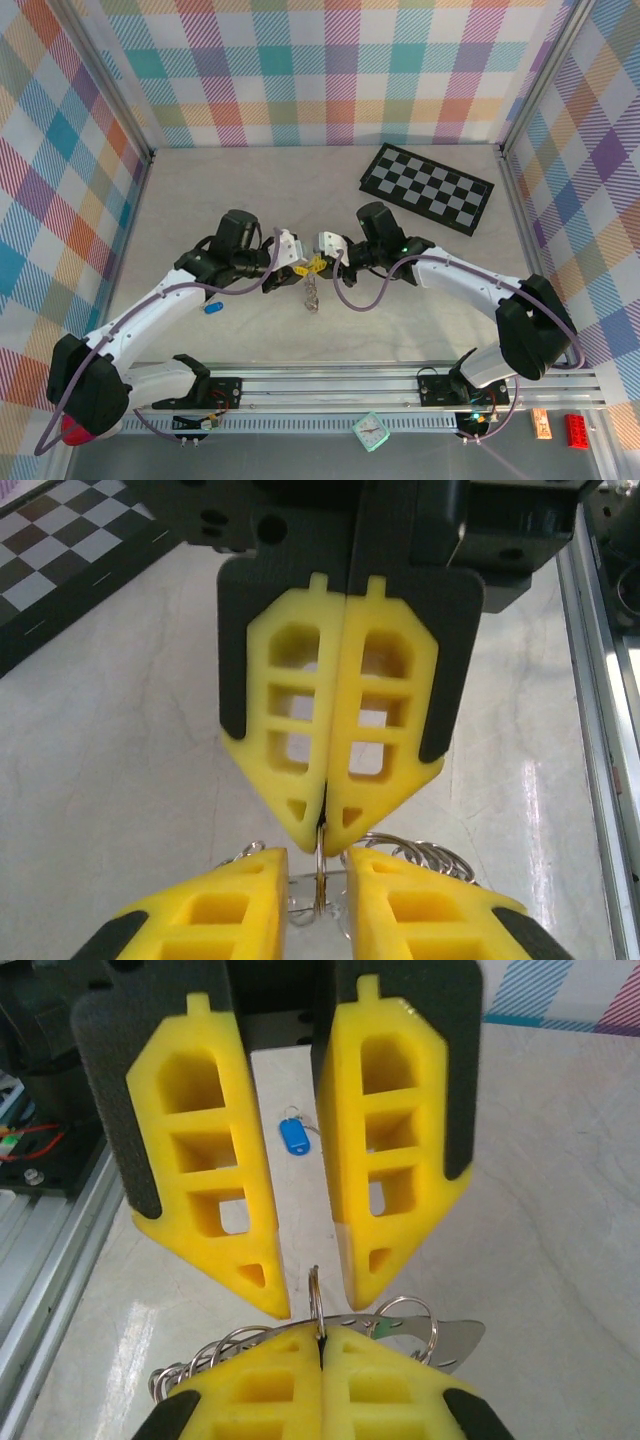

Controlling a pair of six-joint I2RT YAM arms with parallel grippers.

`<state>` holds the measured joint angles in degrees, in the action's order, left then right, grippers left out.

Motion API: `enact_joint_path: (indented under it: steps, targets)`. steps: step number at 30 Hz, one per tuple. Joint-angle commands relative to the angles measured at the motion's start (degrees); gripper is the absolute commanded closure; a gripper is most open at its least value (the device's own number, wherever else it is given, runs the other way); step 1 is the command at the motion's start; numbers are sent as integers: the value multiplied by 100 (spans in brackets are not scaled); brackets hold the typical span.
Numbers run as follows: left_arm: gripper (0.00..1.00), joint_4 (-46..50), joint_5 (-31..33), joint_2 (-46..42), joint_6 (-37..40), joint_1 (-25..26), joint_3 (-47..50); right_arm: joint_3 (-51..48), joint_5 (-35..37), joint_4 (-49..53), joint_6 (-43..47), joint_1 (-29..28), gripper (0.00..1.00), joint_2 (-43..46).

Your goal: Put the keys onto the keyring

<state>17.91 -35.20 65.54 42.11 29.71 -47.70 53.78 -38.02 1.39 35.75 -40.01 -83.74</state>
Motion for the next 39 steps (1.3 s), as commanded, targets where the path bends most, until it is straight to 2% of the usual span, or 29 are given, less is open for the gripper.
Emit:
enact_joint_path:
  steps: [1,7,10,33,36,39]
  targets:
    - [78,-959,-292,-285,-449,-131,493,-117,-391,-414,-223,73,100,80]
    - [75,-2426,-244,-600,-1139,-198,1321,-189,-504,-547,-321,129,100,55]
    - [76,-2831,-240,-630,-1359,-238,1491,-188,-588,-557,-330,142,100,51]
    - [87,-3109,-547,-255,-1497,-257,1483,-91,-952,-738,-576,136,100,-175]
    - [90,-3118,-567,-228,-1503,-256,1461,-71,-986,-734,-595,127,100,-193]
    - [99,-3127,-597,-219,-1509,-256,1422,-54,-955,-679,-570,125,100,-199]
